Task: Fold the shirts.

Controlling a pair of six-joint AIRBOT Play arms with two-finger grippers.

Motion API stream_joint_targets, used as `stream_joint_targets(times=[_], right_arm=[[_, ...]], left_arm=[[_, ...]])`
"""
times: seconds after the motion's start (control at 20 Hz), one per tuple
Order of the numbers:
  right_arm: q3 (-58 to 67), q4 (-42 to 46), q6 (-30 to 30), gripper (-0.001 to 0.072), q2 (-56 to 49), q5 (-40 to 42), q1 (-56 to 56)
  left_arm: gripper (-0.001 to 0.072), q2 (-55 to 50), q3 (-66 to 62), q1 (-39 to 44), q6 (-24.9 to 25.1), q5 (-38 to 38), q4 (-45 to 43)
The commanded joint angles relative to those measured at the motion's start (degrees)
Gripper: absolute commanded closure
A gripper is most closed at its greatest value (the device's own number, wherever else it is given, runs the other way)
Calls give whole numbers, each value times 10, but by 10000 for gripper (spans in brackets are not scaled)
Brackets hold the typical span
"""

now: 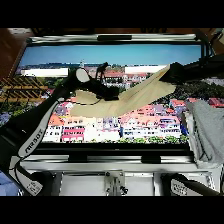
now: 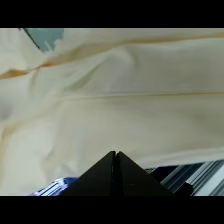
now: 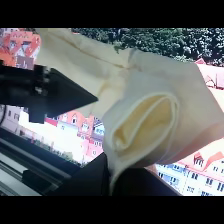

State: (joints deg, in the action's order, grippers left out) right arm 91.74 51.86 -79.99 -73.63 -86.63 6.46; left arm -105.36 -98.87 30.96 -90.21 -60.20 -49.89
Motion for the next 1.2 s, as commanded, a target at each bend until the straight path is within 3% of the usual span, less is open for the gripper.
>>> stream_joint_targets(times=[0.0, 0.15, 0.35, 0.55, 0.85, 1.15], right_arm=[[0, 1, -30, 650, 54, -25, 0], [0, 3, -51, 650, 84, -36, 0], [0, 42, -67, 650, 88, -34, -5], [0, 88, -68, 650, 48, -8, -78], [0, 76, -69, 649, -79, 150, -233], [0, -7, -88, 650, -244, 264, -333]], left_arm=[[681, -40, 0, 63, -12, 89, 58], [681, -82, 0, 99, 1, 143, 154], [683, -76, 0, 87, 27, 144, 162], [683, 5, 0, 23, 25, 91, 33], [682, 175, 0, -96, -28, -6, -186], [681, 259, 0, -150, -57, -44, -212]])
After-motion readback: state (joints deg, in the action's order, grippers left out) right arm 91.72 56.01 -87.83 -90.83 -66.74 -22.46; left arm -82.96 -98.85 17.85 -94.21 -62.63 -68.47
